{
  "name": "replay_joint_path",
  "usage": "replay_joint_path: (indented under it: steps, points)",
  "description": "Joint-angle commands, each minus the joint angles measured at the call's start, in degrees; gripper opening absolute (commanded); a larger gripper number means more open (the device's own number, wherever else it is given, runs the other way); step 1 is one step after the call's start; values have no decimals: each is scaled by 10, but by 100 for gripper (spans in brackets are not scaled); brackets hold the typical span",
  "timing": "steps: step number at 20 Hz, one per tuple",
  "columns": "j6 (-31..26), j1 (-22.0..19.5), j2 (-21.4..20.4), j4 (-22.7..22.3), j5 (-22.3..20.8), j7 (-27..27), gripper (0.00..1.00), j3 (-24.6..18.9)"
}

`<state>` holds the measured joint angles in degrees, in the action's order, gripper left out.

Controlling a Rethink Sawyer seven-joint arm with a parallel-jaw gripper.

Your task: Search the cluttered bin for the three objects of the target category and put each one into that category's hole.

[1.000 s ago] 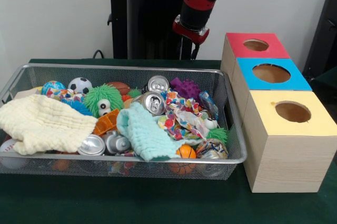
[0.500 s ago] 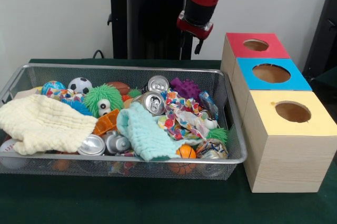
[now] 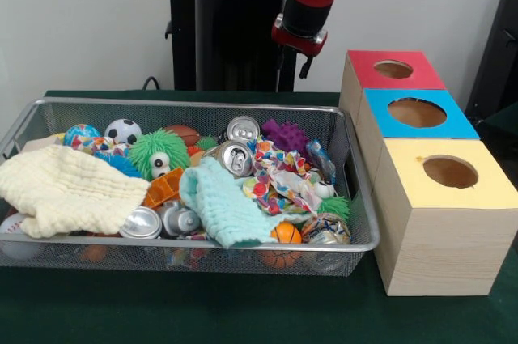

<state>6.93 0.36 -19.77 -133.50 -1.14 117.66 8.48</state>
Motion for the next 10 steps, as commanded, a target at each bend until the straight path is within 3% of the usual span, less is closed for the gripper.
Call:
replay_joint_path:
  steps: [1, 10]
  points:
    - [-34, -17, -2, 123, -26, 7, 100, -22]
    - [12, -43, 70, 167, -43, 27, 100, -38]
